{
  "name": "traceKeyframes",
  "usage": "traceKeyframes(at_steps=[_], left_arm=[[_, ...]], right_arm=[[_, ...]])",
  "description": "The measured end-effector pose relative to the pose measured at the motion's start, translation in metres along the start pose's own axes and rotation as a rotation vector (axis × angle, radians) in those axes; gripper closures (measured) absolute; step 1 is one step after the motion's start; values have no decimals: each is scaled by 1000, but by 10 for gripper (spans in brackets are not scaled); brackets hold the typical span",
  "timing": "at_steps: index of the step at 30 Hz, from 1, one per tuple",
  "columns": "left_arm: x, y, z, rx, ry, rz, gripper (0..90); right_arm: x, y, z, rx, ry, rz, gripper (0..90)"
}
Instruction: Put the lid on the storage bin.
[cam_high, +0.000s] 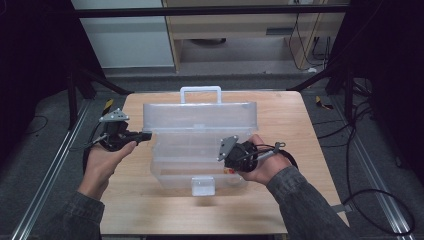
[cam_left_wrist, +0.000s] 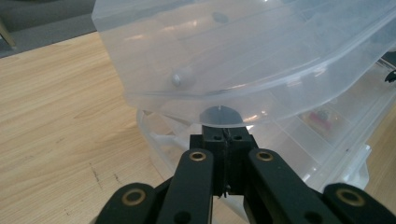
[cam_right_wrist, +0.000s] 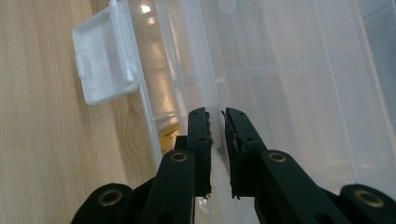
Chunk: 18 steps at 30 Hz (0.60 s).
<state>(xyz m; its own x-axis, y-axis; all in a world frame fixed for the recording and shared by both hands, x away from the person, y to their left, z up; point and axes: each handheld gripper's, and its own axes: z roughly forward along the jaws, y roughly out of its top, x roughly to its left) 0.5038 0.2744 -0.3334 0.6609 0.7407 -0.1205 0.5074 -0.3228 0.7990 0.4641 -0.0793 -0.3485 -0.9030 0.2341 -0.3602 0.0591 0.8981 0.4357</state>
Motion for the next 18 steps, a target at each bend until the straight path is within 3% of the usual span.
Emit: traceKeyframes(at_steps=[18], left_arm=[[1, -20, 3, 12, -14, -17, 899]], right_arm=[[6, -4, 5, 3, 19, 16, 805]])
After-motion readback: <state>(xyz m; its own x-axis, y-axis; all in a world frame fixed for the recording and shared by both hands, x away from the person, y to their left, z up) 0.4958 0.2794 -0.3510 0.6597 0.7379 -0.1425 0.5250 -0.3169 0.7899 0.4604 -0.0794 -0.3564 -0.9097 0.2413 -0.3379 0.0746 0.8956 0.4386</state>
